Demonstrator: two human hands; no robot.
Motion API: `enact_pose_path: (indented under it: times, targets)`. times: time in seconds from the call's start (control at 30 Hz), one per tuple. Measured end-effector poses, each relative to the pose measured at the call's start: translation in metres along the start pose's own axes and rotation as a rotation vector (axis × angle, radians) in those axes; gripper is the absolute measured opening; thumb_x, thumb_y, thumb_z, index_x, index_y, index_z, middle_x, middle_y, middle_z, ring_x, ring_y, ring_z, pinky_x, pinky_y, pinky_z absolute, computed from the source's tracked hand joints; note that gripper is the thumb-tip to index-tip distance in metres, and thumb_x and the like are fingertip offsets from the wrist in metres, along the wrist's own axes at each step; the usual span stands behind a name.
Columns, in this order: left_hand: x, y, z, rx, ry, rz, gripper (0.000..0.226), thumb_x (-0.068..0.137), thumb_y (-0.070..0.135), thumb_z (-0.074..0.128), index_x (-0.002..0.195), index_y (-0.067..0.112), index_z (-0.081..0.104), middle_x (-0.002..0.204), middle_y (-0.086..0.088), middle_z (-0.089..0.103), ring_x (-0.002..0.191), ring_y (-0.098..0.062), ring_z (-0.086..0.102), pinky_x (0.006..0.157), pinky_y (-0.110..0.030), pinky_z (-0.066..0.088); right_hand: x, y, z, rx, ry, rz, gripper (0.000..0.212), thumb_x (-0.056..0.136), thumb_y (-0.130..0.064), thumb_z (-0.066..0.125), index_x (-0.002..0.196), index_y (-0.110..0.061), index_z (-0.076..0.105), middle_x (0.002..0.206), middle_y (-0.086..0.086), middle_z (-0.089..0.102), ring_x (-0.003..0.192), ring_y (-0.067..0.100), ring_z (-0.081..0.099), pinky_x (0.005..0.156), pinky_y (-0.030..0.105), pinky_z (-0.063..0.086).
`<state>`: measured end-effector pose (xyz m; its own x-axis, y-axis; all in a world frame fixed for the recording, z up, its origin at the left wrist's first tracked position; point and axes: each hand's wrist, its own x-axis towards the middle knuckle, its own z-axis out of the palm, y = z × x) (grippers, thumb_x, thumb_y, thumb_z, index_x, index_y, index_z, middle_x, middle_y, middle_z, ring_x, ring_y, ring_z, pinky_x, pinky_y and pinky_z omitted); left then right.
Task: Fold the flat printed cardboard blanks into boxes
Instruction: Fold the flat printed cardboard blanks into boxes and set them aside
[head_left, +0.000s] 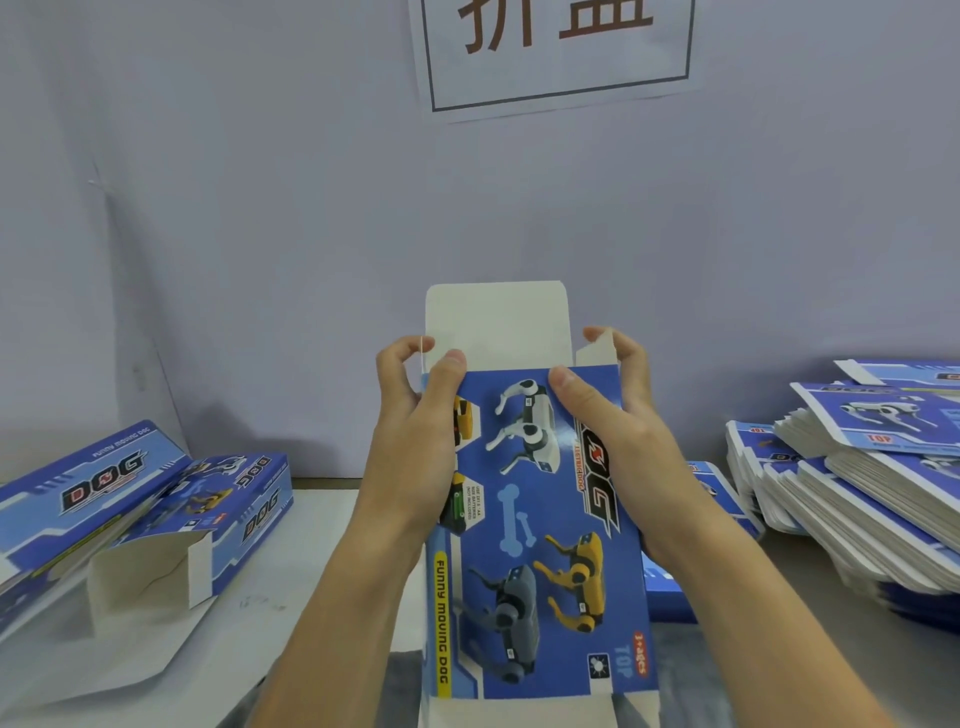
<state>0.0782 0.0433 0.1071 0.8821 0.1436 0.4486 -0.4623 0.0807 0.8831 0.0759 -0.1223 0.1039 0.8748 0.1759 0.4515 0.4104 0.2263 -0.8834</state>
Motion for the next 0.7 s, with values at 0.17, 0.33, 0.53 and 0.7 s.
enact_pose_path:
  times: [0.17,0.33,0.53,0.7]
  targets:
    - [-0.001,0.0,0.0,-0.013,0.018,-0.04,0.035,0.096,0.05,0.055,0.117,0.023,0.052,0.069,0.009,0.071,0.067,-0.009,0.074,0.051,-0.021,0.054,-0.003,-0.005,0.001,0.097,-0.014,0.119,0.06,0.073,-0.046,0.068,0.125,-0.018,0.056,0.092,0.006,0.078,0.074,0.023,0.076,0.058,0.031,0.059]
    - [-0.001,0.001,0.001,0.031,0.046,-0.05,0.041,0.095,0.053,0.057,0.111,0.015,0.061,0.089,-0.008,0.074,0.082,-0.024,0.074,0.066,-0.035,0.062,-0.006,-0.01,-0.003,0.15,-0.033,0.197,0.06,0.067,-0.043,0.071,0.117,-0.012,0.058,0.088,0.009,0.077,0.067,0.023,0.074,0.054,0.03,0.058]
    - [-0.004,0.003,0.001,0.017,0.0,-0.011,0.033,0.098,0.047,0.048,0.127,0.032,0.05,0.08,0.008,0.074,0.078,-0.012,0.075,0.058,-0.025,0.057,-0.004,-0.011,-0.003,0.137,-0.037,0.13,0.069,0.075,-0.038,0.069,0.136,-0.051,0.039,0.101,0.01,0.076,0.077,0.027,0.076,0.058,0.033,0.059]
    - [-0.003,0.002,0.001,0.008,0.069,-0.017,0.041,0.096,0.05,0.057,0.13,0.03,0.046,0.074,0.002,0.071,0.07,-0.013,0.075,0.054,-0.025,0.057,-0.004,-0.009,0.0,0.188,-0.028,0.085,0.061,0.075,-0.036,0.07,0.13,-0.04,0.043,0.097,0.011,0.077,0.074,0.027,0.075,0.057,0.033,0.059]
